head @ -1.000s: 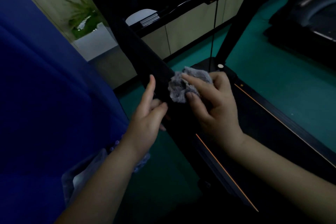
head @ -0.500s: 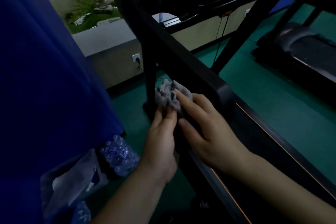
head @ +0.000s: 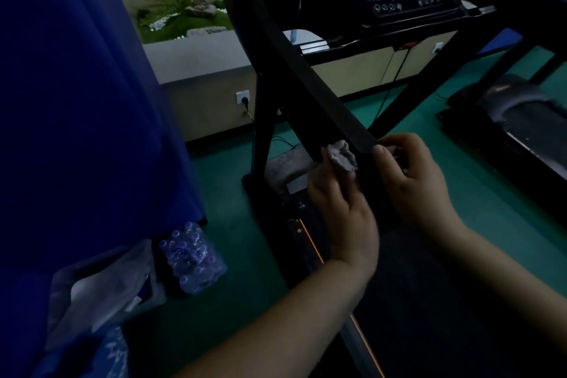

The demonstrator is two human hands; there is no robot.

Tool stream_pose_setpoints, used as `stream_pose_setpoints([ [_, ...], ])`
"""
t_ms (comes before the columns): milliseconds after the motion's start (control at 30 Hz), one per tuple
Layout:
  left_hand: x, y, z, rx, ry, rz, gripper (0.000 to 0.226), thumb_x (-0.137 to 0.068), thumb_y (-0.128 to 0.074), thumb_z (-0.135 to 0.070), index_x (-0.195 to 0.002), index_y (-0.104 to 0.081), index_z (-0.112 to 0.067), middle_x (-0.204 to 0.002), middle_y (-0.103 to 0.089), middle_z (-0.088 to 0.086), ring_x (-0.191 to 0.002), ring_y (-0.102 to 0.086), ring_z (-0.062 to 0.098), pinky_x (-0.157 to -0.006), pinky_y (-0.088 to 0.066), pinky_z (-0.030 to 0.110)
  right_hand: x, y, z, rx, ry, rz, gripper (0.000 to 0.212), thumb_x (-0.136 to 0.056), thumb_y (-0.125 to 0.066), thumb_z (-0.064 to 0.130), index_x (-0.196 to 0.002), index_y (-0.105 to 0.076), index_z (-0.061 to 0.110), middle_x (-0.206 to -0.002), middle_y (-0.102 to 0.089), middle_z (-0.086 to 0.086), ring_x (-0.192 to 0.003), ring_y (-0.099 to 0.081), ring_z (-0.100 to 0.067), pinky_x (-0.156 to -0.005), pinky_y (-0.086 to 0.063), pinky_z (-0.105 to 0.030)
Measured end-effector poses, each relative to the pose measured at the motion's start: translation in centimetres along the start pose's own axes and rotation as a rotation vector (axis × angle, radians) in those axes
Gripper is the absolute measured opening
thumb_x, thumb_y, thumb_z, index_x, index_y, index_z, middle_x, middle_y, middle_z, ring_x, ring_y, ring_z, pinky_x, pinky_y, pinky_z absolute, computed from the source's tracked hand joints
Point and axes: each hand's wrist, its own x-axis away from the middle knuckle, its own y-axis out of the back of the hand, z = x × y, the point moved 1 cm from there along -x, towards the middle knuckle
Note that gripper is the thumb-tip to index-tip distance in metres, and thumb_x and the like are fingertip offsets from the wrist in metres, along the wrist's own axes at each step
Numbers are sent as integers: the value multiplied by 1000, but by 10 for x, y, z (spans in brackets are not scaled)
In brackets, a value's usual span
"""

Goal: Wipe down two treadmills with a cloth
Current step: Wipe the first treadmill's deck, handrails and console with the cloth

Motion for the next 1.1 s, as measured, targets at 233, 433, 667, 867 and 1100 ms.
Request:
stream_pose_setpoints([
  [233, -88, 0, -3, -49, 5, -173, 39, -102, -39, -17, -137, -46, -3, -139, -44, 18, -128, -45, 27, -101, -32, 18, -9, 3, -2, -24, -30, 53, 17, -90, -59, 34, -101, -50, 26, -87, -54, 11, -74, -52, 0, -57, -39, -8],
  [433, -98, 20, 1, -21, 75, -188, 35, -102, -37, -32, -128, -54, -17, -117, -61, 6, -106, -59, 21, -82, -40, 24, -25, 1, 9, 28, -12, 135, 28, -85, -62, 39, -110, -52, 30, -100, -58, 8, -85, -58, -4, -62, -41, -18],
  [667, -84, -2, 14, -13, -4, -49, 62, -96, -36, -41, -150, -26, -13, -155, -27, 6, -143, -26, 19, -113, -11, 11, -59, -19, 28, 269, 46, 190, 47, -81, -65, 41, -123, -48, 29, -115, -57, -1, -98, -59, -16, -75, -43, -26],
  [867, -172, 14, 6, 81, -4, -81, 51, -101, -37, -30, -148, -31, -10, -152, -28, 17, -141, -29, 27, -110, -23, 23, -71, -32, 47, 388, 27, 197, 52, -82, -66, 38, -129, -44, 31, -117, -46, 5, -96, -52, -11, -76, -43, -24],
  [1100, -145, 7, 23, 70, -11, -1, 68, -94, -33, -60, -147, -33, -18, -147, -38, 14, -135, -38, 20, -115, -29, 38, -81, -46, 55, 446, 23, 159, 54, -81, -68, 36, -129, -43, 34, -115, -39, 11, -97, -44, -4, -83, -37, -22],
])
